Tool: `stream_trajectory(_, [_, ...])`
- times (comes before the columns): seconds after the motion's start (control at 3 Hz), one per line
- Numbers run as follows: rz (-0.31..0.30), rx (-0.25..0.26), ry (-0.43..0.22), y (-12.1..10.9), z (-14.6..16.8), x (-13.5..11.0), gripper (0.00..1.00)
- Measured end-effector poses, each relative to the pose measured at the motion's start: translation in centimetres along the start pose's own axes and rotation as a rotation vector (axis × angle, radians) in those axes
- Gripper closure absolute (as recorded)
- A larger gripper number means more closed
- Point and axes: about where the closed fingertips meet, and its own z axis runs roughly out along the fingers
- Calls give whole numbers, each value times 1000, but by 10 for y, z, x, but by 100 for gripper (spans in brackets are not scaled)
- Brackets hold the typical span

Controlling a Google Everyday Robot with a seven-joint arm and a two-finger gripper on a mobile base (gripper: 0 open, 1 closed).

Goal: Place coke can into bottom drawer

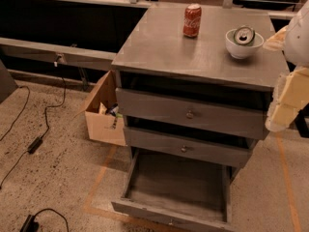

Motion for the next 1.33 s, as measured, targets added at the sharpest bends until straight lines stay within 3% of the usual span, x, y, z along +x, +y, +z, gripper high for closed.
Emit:
stream_trajectory(0.33, [0,0,0,0,0,0,0])
stream_trajectory(0.67, [54,28,-36,-5,-2,0,0])
stream_trajectory(1.0, [238,55,-128,-28,23,19,0])
stream_trajectory(1.33, [396,143,-281,-98,47,23,0])
